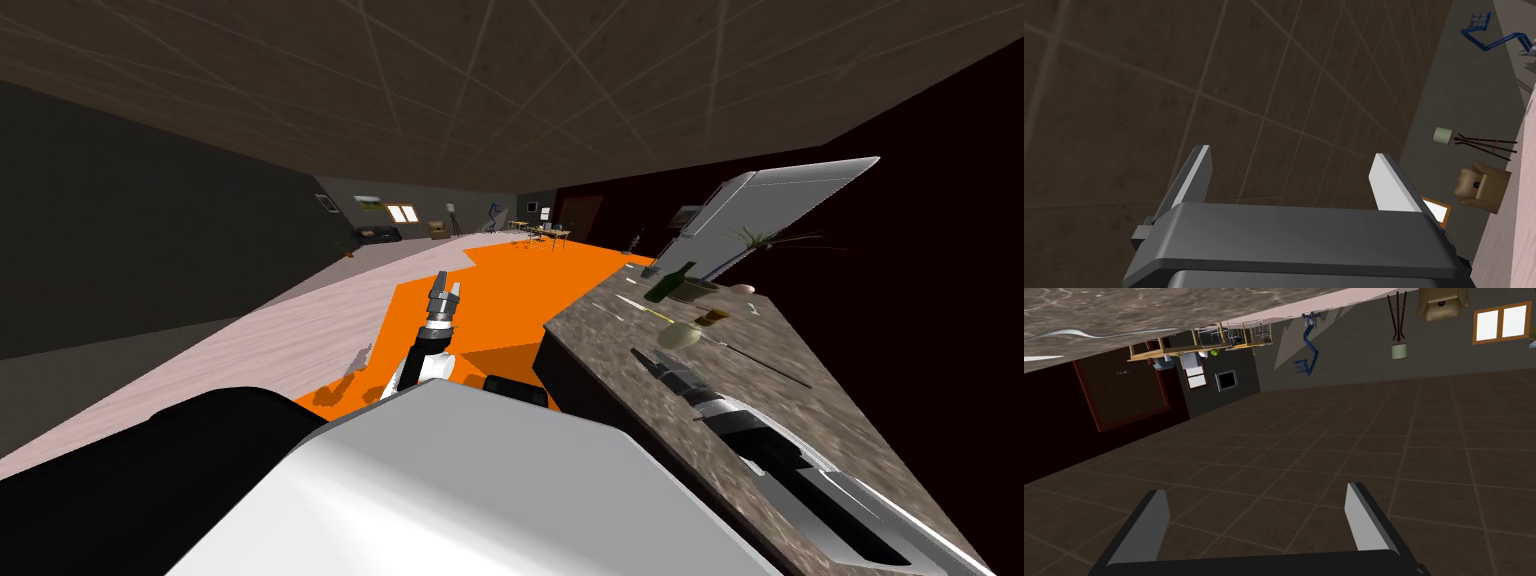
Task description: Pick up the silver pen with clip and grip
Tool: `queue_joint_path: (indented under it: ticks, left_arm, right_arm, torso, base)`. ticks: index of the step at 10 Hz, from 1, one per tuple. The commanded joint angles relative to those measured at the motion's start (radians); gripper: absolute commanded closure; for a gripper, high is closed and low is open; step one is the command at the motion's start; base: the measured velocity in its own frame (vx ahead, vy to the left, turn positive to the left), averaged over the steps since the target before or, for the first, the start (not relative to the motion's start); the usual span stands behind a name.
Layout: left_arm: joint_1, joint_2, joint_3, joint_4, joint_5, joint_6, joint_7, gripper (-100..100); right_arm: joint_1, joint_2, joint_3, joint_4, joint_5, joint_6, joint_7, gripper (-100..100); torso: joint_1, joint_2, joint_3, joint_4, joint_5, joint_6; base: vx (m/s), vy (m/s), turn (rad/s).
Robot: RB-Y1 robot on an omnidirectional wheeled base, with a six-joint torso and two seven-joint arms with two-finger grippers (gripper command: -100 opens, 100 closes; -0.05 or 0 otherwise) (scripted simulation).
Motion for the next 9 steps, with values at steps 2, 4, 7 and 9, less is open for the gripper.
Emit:
queue_joint_path:
  ticks: [2,4,7,9]
  left_arm:
    - [0.0,0.0,0.0,0.0,0.0,0.0,0.0,0]
    - [0.0,0.0,0.0,0.0,0.0,0.0,0.0,0]
    - [0.0,0.0,0.0,0.0,0.0,0.0,0.0,0]
    - [0.0,0.0,0.0,0.0,0.0,0.0,0.0,0]
  right_arm:
    - [0.011,-0.064,0.039,0.088,0.028,-0.021,0.013,-100]
    - [0.022,-0.105,0.065,0.134,0.045,-0.033,0.021,-100]
    - [0.043,-0.19,0.122,0.231,0.076,-0.058,0.037,-100]
    - [0.053,-0.24,0.153,0.291,0.09,-0.07,0.045,-100]
  torso:
    - [-0.001,0.0,0.0,0.0,0.0,0.001]
    - [-0.001,0.0,0.0,0.0,0.0,0.001]
    - [0.0,-0.001,-0.001,0.0,0.0,0.001]
    - [-0.001,0.0,0.0,0.0,0.0,0.001]
  base:
    - [0.044,0.041,0.128]
    - [0.042,0.028,0.146]
    - [0.061,0.045,0.148]
    - [0.043,0.024,0.131]
